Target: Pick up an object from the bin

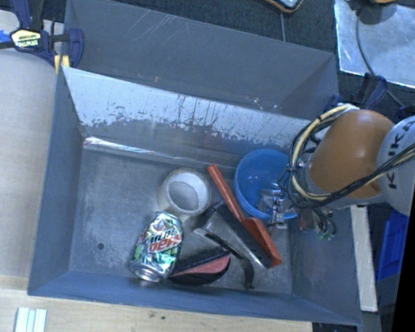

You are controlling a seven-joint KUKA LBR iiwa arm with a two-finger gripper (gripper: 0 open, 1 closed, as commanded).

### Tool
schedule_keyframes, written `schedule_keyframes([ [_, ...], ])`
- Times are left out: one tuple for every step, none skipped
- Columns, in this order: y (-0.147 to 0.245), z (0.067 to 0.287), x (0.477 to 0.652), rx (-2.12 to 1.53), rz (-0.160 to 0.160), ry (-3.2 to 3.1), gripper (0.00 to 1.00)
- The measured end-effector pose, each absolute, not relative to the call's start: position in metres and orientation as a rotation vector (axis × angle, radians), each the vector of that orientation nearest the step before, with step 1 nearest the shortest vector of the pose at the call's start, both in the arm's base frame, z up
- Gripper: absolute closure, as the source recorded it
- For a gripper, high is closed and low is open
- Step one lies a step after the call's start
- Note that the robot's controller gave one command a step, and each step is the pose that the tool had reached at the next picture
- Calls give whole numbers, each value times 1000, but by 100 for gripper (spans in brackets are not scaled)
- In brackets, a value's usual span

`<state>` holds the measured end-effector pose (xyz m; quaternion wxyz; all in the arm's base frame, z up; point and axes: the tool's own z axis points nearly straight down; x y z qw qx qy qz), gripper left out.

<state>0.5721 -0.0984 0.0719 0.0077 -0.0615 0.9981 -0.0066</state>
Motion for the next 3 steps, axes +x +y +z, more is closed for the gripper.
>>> schedule_keyframes([
  [-98,72,572,-194,-21,3120,100],
  [-96,78,572,-198,-22,3122,100],
  [-101,89,574,-272,-19,3121,100],
])
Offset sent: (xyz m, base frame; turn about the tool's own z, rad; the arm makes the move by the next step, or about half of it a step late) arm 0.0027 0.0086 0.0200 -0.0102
